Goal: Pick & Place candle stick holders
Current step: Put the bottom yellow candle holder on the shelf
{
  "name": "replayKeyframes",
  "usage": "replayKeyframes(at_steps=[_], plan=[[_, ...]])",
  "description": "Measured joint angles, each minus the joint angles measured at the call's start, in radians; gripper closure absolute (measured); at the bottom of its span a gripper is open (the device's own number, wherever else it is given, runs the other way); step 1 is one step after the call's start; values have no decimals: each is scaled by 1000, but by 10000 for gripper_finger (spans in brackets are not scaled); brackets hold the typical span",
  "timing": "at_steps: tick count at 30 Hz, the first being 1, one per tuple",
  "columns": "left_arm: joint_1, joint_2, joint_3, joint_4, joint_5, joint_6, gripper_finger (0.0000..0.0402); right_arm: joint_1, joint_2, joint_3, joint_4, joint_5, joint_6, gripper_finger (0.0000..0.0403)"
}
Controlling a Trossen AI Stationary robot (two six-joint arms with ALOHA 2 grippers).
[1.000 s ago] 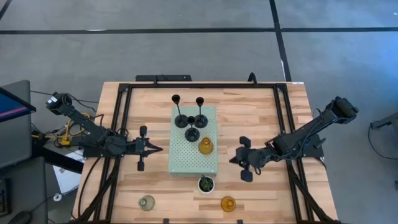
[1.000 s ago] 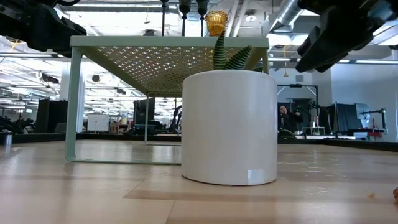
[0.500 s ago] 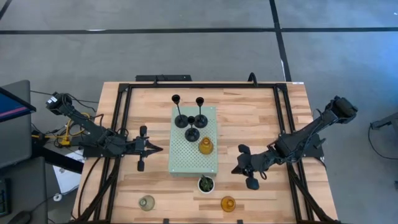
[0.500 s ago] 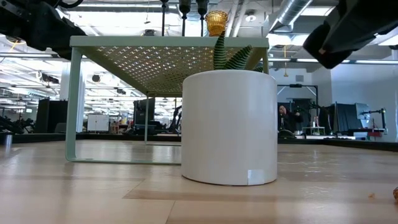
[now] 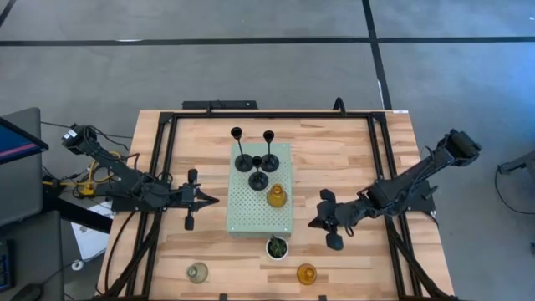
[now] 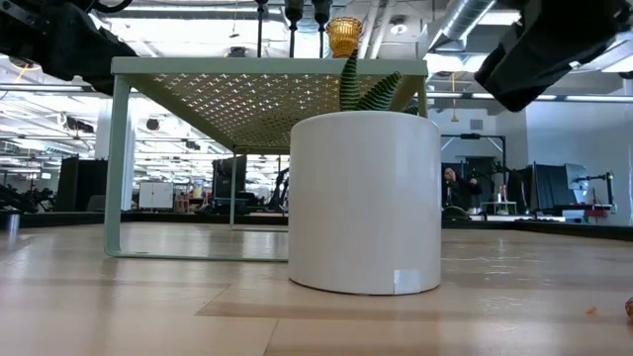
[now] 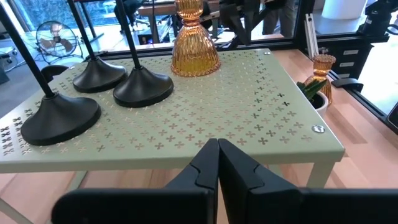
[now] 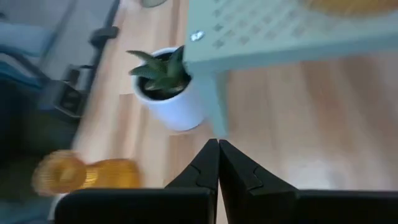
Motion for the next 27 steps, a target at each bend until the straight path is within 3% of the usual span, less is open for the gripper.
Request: replayKeyframes(at_steps=[3,6,12,16,22,27], plan=[[0,0,0,0,0,0,394,-14,0,6,-4,-135,145,403],[0,0,0,0,0,0,394,13,1,35,-2,-168,249,403],[0,0,0,0,0,0,394,136,40,174,-38,-8,164,403],[0,0,0,0,0,0,394,207,129,313,-172,104,160,403],[0,0,0,0,0,0,394,240,327,540,-415,98,228,403],[0,0,0,0,0,0,394,255,440,674,-488,58,287,403]])
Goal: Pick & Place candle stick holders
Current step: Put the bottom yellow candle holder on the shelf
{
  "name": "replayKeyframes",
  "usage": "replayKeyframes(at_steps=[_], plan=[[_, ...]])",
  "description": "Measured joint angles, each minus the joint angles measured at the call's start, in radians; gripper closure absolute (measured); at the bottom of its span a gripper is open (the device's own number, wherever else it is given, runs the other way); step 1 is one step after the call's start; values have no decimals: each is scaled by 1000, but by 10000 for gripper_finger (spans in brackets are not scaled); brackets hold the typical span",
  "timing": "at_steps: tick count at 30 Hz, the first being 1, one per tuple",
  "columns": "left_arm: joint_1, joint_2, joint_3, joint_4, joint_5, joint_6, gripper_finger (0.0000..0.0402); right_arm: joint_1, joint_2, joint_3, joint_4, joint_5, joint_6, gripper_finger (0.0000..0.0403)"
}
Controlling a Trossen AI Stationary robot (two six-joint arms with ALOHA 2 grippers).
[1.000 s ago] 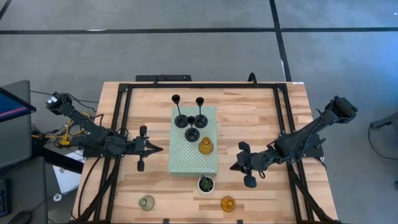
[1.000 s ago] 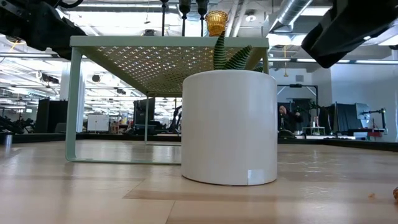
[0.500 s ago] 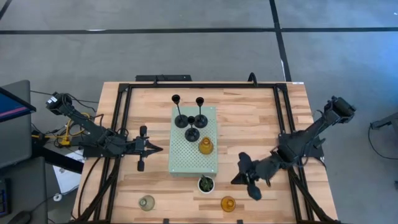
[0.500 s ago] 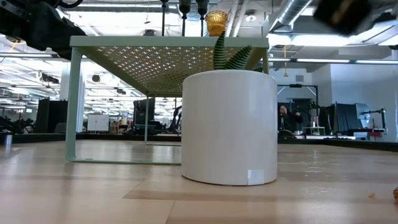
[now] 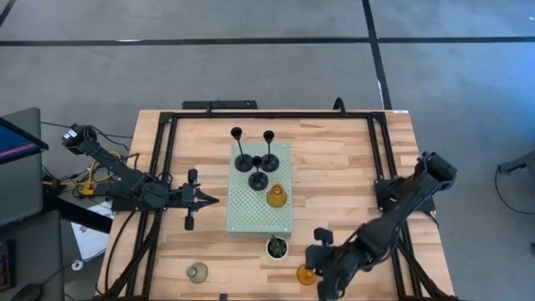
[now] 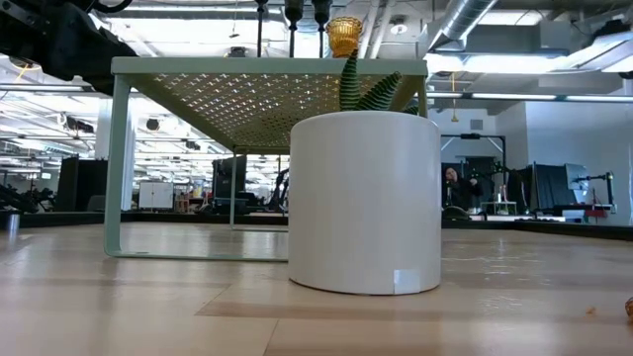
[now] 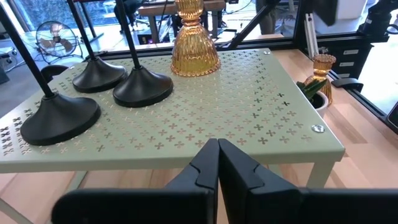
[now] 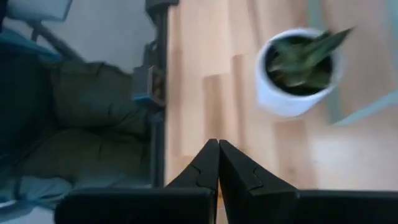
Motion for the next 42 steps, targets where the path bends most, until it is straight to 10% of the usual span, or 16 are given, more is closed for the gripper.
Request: replayKeyframes(at_steps=[10,23,34,42], plan=[[0,32,0,0,0,0,394,99,76,27,-122,-97,264,403],[0,152,0,0,0,0,394,330,91,-218,-34,310,595,403],[0,181,0,9,0,0,394,363,90,-517,493,468,371,403],[0,181,0,16,0,0,394,334,88,-530,540,463,254,403]])
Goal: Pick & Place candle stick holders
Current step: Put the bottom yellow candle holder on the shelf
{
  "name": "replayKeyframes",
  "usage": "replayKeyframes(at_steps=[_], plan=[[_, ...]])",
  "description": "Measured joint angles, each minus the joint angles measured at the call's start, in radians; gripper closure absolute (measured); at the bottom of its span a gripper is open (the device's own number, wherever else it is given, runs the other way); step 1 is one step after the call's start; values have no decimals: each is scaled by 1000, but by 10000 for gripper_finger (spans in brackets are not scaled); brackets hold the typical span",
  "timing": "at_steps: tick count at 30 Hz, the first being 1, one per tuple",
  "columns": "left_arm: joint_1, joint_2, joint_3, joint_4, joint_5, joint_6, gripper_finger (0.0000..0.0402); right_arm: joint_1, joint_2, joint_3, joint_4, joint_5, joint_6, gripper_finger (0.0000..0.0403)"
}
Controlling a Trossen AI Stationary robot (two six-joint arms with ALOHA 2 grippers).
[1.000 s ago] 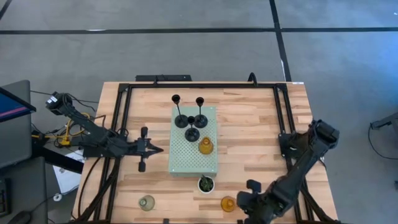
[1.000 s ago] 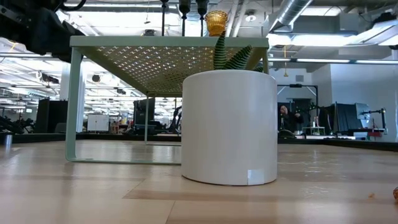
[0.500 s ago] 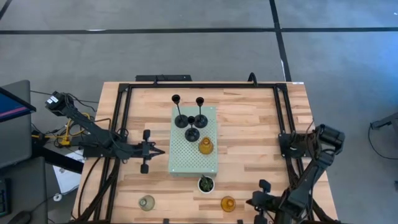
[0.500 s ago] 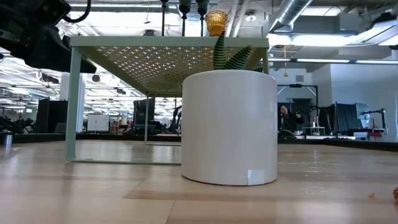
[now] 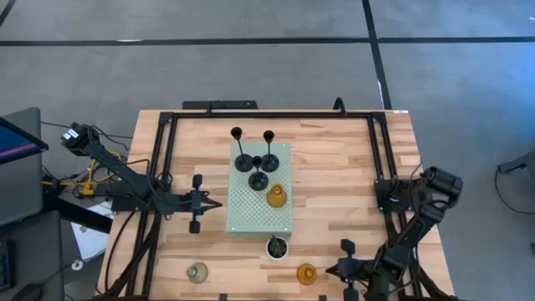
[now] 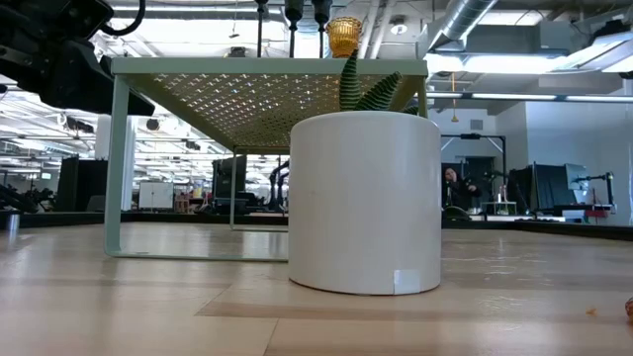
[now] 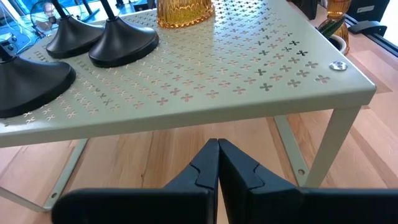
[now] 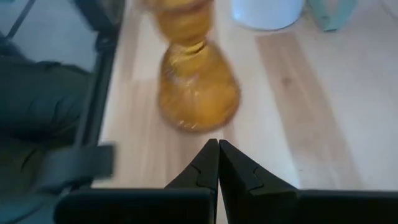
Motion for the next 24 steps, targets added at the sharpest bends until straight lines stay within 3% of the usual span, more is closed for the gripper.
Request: replayKeyframes(at_steps=[4,8,14,20,24], plan=[[0,0,0,4,0,0,394,-47,0,0,2,-9,-1,397],[0,0,0,8,0,0,394,-87,-1,0,51,-41,-4,363],[0,0,0,14,0,0,394,-109,-1,0,84,-147,-7,262],[0,0,0,14,0,0,394,-109,-1,0,134,-146,-69,152],[0,0,0,14,0,0,394,-124,-1,0,179,-125,-91,116]])
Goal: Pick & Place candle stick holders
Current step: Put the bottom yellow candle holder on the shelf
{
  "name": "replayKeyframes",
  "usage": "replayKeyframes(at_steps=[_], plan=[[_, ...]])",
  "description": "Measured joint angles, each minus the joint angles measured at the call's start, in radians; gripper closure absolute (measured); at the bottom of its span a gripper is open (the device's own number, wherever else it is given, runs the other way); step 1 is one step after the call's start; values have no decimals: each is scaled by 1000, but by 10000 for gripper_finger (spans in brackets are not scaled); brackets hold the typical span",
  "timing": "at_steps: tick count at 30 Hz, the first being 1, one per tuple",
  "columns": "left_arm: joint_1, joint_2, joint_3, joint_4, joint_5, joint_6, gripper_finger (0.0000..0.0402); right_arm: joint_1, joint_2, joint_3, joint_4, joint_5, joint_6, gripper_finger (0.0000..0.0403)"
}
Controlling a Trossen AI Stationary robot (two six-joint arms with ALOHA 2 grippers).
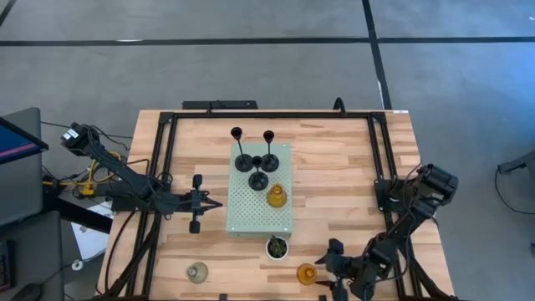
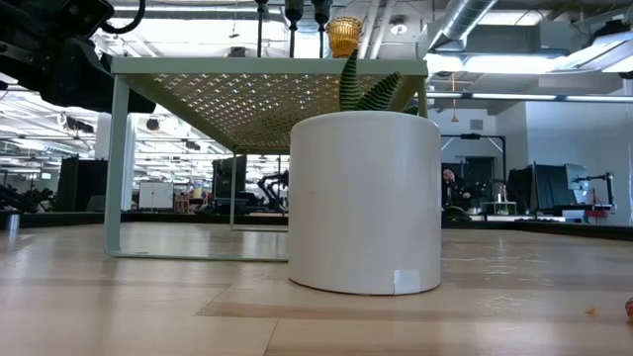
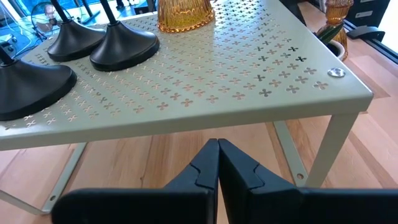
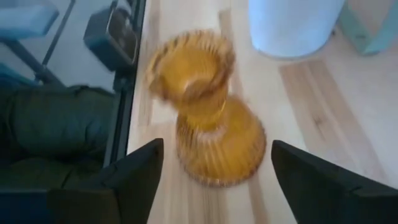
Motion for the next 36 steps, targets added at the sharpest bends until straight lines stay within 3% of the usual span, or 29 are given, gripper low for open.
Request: replayKeyframes(at_steps=[6,13,20,29,36], plan=[[0,0,0,0,0,0,394,-51,0,0,47,5,-33,107],[0,0,0,0,0,0,394,-93,0,0,160,-89,-127,108],[0,0,0,0,0,0,394,-108,1,0,183,-96,-149,108],[0,0,0,0,0,0,394,-147,104,0,332,-185,-160,109],[0,0,0,0,0,0,394,-149,104,0,344,-181,-160,139]])
